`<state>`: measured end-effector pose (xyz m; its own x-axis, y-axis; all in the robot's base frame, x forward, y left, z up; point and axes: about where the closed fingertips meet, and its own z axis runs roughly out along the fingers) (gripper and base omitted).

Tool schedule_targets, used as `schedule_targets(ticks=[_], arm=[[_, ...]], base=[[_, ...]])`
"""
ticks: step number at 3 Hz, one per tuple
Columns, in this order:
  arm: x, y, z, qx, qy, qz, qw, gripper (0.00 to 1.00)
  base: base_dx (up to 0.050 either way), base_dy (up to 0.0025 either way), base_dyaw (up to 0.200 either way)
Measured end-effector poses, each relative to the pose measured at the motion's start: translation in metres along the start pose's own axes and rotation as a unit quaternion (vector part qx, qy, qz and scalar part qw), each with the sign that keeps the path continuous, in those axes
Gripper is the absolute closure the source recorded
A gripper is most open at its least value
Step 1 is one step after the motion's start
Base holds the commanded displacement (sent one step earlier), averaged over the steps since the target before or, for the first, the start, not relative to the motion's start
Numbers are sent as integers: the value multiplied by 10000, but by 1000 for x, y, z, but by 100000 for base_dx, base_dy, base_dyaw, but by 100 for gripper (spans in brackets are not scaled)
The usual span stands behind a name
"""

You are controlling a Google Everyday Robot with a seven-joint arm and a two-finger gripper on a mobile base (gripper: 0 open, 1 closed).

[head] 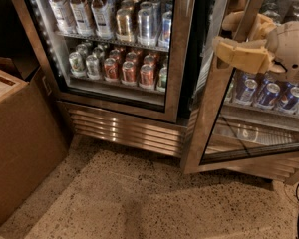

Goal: Open right fridge door

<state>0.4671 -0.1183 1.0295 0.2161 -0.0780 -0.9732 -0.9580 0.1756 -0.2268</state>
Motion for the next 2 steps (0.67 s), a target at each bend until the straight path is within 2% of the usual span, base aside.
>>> schedule_targets(ticks=[1, 2], arm=[[0, 0, 0, -1, 0, 0, 10000, 100], [0, 0, 0, -1, 0, 0, 10000, 80]], base=[[0, 0, 0], [0, 0, 0]])
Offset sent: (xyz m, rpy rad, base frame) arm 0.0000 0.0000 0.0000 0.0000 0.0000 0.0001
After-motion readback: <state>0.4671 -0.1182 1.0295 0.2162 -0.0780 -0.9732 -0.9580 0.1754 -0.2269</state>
